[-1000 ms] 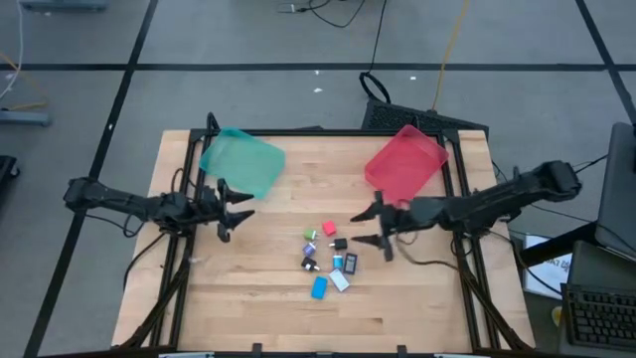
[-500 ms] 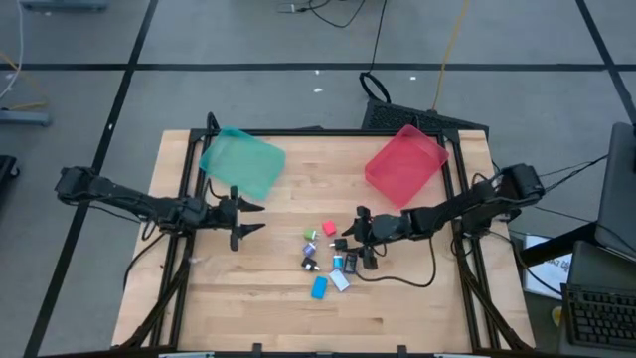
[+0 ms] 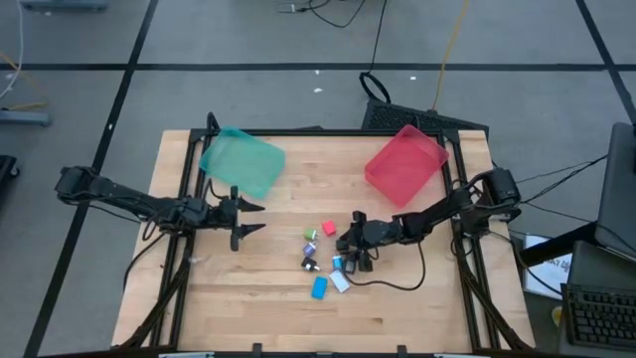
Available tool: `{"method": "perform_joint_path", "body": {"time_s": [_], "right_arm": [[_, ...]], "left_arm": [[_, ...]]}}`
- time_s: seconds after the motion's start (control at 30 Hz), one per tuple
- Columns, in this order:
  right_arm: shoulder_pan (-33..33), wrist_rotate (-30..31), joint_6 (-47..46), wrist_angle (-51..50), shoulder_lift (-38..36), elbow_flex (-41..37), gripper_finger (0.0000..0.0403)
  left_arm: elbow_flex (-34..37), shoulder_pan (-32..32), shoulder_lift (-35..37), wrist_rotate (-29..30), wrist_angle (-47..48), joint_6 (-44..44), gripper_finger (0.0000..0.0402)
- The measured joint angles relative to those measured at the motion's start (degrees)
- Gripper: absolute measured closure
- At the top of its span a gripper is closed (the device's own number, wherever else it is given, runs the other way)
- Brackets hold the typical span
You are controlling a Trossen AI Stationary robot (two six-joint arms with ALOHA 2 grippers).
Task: Pick & Place Office items
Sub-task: Put the right black charger adapter into the blue bin
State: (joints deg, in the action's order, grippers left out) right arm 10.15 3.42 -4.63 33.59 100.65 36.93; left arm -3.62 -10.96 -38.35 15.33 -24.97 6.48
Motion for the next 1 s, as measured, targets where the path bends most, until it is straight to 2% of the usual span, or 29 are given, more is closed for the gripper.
{"method": "perform_joint_path", "body": {"time_s": [0.17, 0.4, 0.53, 0.63, 0.83, 1.0], "right_arm": [[0.0, 2.8, 0.8, 0.0, 0.0, 0.0, 0.0202], [-0.1, 2.8, 0.9, 0.7, 0.0, 0.0, 0.0271], [-0.1, 2.6, 1.7, 0.3, -1.5, 0.0, 0.0271], [-0.1, 3.6, 4.0, 1.0, -4.2, 0.0, 0.0271], [0.0, 10.1, 13.1, 4.1, -10.9, 0.1, 0.0271], [-0.4, 10.4, 21.9, 11.5, -11.3, 0.0, 0.0271]], "left_arm": [[0.0, 0.0, 0.0, 0.1, -0.1, 0.0, 0.016], [0.0, 0.0, 0.0, 0.1, -0.1, 0.0, 0.016], [0.0, 0.0, 0.0, 0.1, -0.6, 0.3, 0.016], [0.0, 0.0, 0.0, 0.1, -3.1, 4.9, 0.016], [0.0, 0.0, -0.7, 0.0, -9.0, 14.1, 0.016], [0.0, 0.0, -5.3, 0.1, -15.9, 18.9, 0.016]]}}
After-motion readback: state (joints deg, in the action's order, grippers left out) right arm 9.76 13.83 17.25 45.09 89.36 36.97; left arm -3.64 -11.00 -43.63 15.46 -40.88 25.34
